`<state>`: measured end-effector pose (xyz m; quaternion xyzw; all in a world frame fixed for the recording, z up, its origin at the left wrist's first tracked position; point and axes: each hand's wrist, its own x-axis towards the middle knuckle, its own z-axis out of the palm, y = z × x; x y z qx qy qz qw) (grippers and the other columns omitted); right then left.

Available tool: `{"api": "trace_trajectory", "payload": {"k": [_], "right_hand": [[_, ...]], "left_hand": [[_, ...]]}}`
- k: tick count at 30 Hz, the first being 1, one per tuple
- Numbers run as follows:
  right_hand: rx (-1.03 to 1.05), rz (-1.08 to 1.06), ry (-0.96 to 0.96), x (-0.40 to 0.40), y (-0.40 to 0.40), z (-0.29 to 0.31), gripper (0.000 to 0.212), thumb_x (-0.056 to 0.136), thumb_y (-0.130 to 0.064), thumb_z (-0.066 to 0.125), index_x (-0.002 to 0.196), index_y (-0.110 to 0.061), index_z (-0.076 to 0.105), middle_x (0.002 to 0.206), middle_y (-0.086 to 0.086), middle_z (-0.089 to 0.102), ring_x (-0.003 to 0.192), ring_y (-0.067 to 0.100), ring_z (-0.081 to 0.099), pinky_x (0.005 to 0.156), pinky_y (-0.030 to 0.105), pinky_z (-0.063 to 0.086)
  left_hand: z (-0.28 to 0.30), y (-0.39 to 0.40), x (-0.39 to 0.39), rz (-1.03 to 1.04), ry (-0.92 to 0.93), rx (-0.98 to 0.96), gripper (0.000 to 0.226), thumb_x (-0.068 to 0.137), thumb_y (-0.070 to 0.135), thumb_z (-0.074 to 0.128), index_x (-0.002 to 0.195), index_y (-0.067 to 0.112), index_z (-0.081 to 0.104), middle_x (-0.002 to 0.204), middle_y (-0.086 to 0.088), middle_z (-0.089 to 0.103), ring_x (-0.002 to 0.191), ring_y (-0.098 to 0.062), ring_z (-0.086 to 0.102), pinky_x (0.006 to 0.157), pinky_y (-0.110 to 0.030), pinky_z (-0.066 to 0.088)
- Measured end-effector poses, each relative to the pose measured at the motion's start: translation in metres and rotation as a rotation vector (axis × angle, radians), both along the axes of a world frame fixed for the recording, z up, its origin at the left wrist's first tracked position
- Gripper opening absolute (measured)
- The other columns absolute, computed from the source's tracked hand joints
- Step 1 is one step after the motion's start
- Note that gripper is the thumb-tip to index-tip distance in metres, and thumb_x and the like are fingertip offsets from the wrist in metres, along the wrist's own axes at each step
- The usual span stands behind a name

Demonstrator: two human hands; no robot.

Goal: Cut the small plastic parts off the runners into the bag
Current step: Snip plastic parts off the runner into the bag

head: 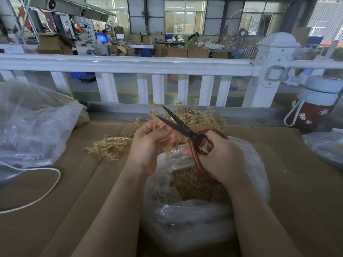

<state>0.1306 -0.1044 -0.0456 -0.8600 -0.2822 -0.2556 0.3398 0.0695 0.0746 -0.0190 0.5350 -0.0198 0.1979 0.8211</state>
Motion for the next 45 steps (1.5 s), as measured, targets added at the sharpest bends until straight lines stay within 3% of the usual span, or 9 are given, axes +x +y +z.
{"api": "trace_trajectory", "payload": {"k": [8, 13, 21, 24, 28, 32, 36, 40, 45], "right_hand": [[-0.023, 0.017, -0.005, 0.0022, 0.0005, -0.0006, 0.062, 0.068, -0.09, 0.048, 0.092, -0.034, 0.06, 0.08, -0.017, 0.063, 0.072, 0.002, 0.059, 0.061, 0.021, 0.052], [-0.033, 0.014, -0.018, 0.001, -0.0001, 0.0006, 0.064, 0.069, -0.091, 0.045, 0.091, -0.033, 0.061, 0.078, -0.017, 0.064, 0.069, 0.003, 0.058, 0.058, 0.015, 0.048], [0.013, -0.011, -0.047, -0.0004, 0.0015, 0.0004, 0.087, 0.067, -0.102, 0.021, 0.088, -0.031, 0.067, 0.073, -0.021, 0.062, 0.061, 0.0, 0.055, 0.058, 0.004, 0.035], [0.0, -0.029, -0.057, 0.0001, 0.0016, -0.0003, 0.078, 0.07, -0.099, 0.027, 0.085, -0.033, 0.066, 0.068, -0.023, 0.058, 0.062, -0.011, 0.049, 0.056, 0.002, 0.029], [0.006, -0.019, -0.064, 0.0022, 0.0014, -0.0024, 0.072, 0.073, -0.096, 0.034, 0.083, -0.032, 0.066, 0.068, -0.022, 0.059, 0.061, -0.011, 0.049, 0.057, 0.002, 0.03], [0.0, -0.014, -0.068, 0.0042, 0.0015, -0.0043, 0.077, 0.072, -0.097, 0.034, 0.083, -0.028, 0.067, 0.069, -0.018, 0.062, 0.061, 0.001, 0.055, 0.057, 0.017, 0.049], [-0.035, -0.036, -0.065, 0.0051, 0.0007, -0.0047, 0.073, 0.072, -0.094, 0.042, 0.084, -0.027, 0.068, 0.07, -0.017, 0.063, 0.063, 0.004, 0.056, 0.059, 0.022, 0.052], [0.006, -0.019, -0.083, 0.0064, 0.0006, -0.006, 0.061, 0.073, -0.084, 0.058, 0.078, -0.023, 0.065, 0.068, -0.014, 0.063, 0.06, 0.006, 0.057, 0.057, 0.027, 0.054], [0.037, 0.019, -0.083, 0.0059, 0.001, -0.0061, 0.065, 0.074, -0.088, 0.052, 0.078, -0.024, 0.066, 0.067, -0.016, 0.061, 0.059, 0.003, 0.056, 0.057, 0.023, 0.052]], "left_hand": [[0.0012, -0.0032, -0.0013, -0.011, -0.017, 0.108, 0.024, 0.075, 0.005, 0.066, 0.06, 0.024, 0.07, 0.069, -0.001, 0.07, 0.066, -0.013, 0.065, 0.069, -0.024, 0.054], [-0.0014, -0.0031, 0.0006, 0.002, -0.01, 0.136, 0.04, 0.088, -0.004, 0.06, 0.059, 0.023, 0.067, 0.067, -0.003, 0.068, 0.067, -0.016, 0.062, 0.072, -0.025, 0.055], [0.0004, -0.0034, 0.0005, -0.012, -0.003, 0.1, 0.03, 0.089, -0.003, 0.059, 0.068, 0.017, 0.066, 0.067, -0.002, 0.065, 0.065, -0.014, 0.06, 0.073, -0.025, 0.055], [0.0006, -0.0039, 0.0007, -0.009, -0.001, 0.083, 0.033, 0.089, -0.004, 0.059, 0.067, 0.018, 0.069, 0.068, 0.0, 0.068, 0.068, -0.013, 0.063, 0.072, -0.024, 0.056], [0.0007, -0.0038, 0.0003, -0.012, -0.005, 0.064, 0.035, 0.088, -0.004, 0.058, 0.066, 0.019, 0.07, 0.07, 0.001, 0.069, 0.067, -0.01, 0.066, 0.07, -0.023, 0.055], [-0.0005, -0.0038, -0.0001, -0.005, 0.016, 0.036, 0.022, 0.087, -0.002, 0.062, 0.074, 0.015, 0.063, 0.071, -0.001, 0.069, 0.067, -0.014, 0.065, 0.071, -0.027, 0.055], [-0.0022, 0.0011, 0.0006, -0.008, 0.015, -0.067, 0.004, 0.078, 0.013, 0.07, 0.081, 0.015, 0.07, 0.078, -0.003, 0.072, 0.072, -0.013, 0.068, 0.072, -0.027, 0.056], [-0.0045, 0.004, 0.0007, -0.028, -0.015, -0.082, 0.011, 0.08, 0.017, 0.073, 0.089, 0.012, 0.073, 0.082, -0.002, 0.074, 0.074, -0.01, 0.069, 0.074, -0.025, 0.057], [-0.0041, 0.0053, 0.0004, -0.02, 0.006, -0.104, 0.017, 0.076, 0.016, 0.072, 0.092, 0.01, 0.073, 0.084, -0.003, 0.076, 0.073, -0.009, 0.071, 0.076, -0.024, 0.059]]}}
